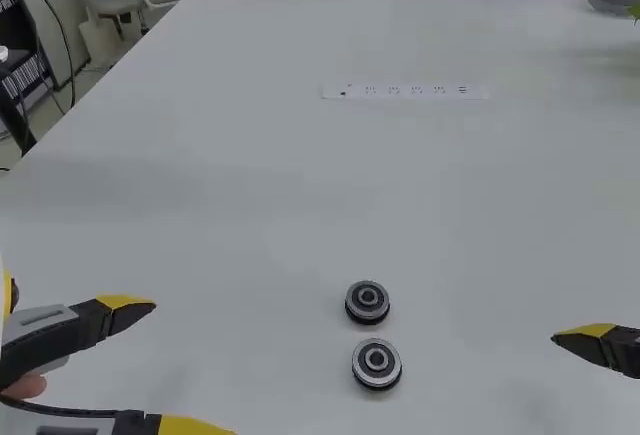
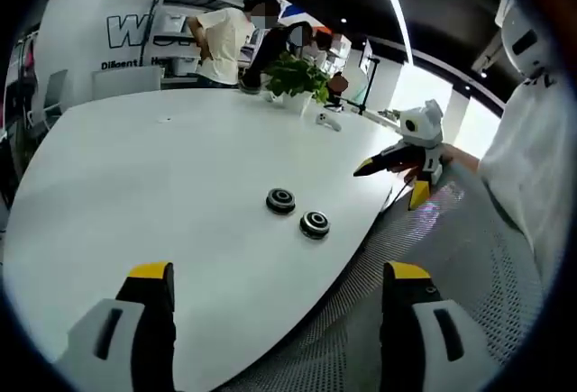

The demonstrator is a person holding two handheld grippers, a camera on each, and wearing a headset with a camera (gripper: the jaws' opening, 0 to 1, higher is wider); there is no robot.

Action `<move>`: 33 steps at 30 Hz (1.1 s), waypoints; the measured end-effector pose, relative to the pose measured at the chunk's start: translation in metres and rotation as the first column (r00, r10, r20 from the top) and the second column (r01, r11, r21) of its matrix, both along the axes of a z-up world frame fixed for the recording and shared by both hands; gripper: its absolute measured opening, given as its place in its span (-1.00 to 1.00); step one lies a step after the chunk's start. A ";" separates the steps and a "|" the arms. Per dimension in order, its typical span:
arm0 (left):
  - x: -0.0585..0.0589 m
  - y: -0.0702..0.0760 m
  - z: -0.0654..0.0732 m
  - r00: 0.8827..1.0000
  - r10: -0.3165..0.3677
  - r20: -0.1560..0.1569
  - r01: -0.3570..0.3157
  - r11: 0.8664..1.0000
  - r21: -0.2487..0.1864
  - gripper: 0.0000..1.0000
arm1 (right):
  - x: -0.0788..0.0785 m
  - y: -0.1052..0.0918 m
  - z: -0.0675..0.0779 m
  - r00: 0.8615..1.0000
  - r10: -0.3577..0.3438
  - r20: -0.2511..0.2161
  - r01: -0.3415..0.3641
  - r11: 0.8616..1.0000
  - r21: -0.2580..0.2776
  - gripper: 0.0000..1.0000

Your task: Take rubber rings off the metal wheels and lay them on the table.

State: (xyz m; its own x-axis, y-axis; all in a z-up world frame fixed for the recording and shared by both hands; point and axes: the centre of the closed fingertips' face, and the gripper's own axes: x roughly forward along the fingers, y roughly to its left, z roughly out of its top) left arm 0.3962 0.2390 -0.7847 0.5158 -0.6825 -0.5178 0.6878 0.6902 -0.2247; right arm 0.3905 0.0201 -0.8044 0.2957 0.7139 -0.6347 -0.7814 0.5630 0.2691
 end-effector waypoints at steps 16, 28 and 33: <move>0.001 0.001 0.001 1.000 0.003 0.001 -0.003 1.000 0.002 0.86 | -0.001 0.000 -0.001 1.000 0.003 -0.009 -0.003 1.000 -0.006 0.86; 0.002 -0.004 0.009 0.999 -0.029 0.045 0.030 1.000 -0.009 0.88 | -0.001 0.000 -0.001 1.000 0.014 0.002 -0.014 1.000 -0.022 0.84; 0.001 -0.004 0.012 0.997 -0.042 0.062 0.041 0.999 0.004 0.85 | 0.002 -0.002 0.003 1.000 0.002 0.018 -0.002 1.000 -0.016 0.80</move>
